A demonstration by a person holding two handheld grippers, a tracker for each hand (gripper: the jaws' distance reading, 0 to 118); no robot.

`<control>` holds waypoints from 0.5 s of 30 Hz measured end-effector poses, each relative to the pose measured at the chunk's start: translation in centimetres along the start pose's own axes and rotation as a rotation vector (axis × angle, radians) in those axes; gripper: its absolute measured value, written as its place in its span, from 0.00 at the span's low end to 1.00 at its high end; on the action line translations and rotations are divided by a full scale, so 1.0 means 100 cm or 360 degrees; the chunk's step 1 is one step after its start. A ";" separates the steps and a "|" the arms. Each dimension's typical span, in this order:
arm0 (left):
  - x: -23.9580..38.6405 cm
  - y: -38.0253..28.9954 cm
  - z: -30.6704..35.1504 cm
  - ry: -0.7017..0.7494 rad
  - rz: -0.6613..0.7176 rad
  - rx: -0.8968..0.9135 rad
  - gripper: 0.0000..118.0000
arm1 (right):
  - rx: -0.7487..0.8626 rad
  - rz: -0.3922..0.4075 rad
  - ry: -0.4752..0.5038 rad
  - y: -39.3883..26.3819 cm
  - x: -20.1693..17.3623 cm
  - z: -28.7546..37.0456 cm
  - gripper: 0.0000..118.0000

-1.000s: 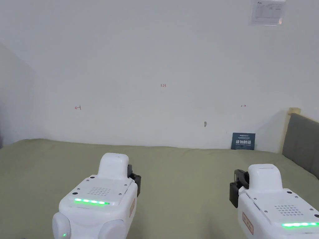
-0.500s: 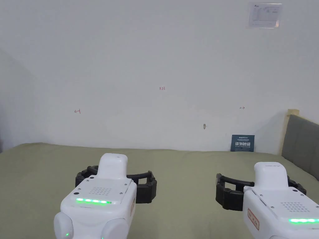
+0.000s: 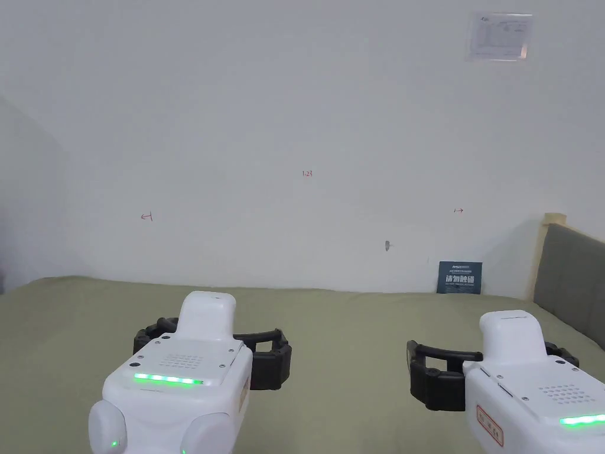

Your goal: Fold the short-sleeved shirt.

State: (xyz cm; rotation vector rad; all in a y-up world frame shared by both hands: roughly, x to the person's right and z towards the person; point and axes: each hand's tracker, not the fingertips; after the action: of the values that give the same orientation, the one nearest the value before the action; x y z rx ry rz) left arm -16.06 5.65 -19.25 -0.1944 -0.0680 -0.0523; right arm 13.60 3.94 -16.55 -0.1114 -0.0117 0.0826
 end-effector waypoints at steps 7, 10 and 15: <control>0.000 -0.001 0.003 0.0010 -0.0006 0.0018 1.00 | 0.0060 -0.0006 -0.0062 0.004 -0.004 0.007 1.00; -0.005 -0.001 0.002 0.0001 0.0022 -0.0003 1.00 | 0.0039 0.0011 -0.0095 0.007 -0.007 0.008 1.00; -0.008 0.005 0.009 -0.0050 0.0048 0.0005 1.00 | 0.0020 -0.0061 -0.0141 0.008 -0.007 0.007 1.00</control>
State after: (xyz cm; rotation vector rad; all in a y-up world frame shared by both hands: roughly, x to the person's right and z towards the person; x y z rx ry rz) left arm -16.86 6.31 -18.55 -0.1932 -0.0966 -0.0194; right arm 12.84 4.70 -15.98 -0.0947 -0.1020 0.0491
